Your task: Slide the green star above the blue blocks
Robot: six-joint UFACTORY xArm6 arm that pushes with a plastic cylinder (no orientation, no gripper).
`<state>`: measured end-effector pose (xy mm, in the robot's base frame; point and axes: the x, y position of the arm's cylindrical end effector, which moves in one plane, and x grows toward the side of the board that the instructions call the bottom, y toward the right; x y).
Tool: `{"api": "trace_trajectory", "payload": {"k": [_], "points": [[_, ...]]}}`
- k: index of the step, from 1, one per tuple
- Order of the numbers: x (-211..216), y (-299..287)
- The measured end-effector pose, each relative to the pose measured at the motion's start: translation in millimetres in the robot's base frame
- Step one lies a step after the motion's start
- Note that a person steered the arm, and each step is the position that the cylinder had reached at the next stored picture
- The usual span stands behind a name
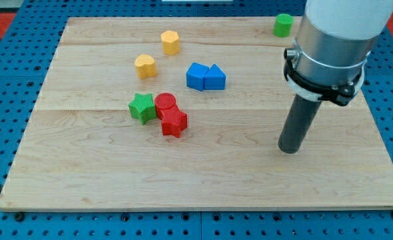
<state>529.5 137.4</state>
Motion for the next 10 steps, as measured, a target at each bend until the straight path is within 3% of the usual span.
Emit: {"api": "trace_trajectory", "payload": {"k": [1, 2, 3, 5, 6, 8, 9, 10], "points": [[37, -29], [50, -113], [29, -195], [-79, -255], [-120, -263], [-221, -195], [-252, -187], [-261, -127]]}}
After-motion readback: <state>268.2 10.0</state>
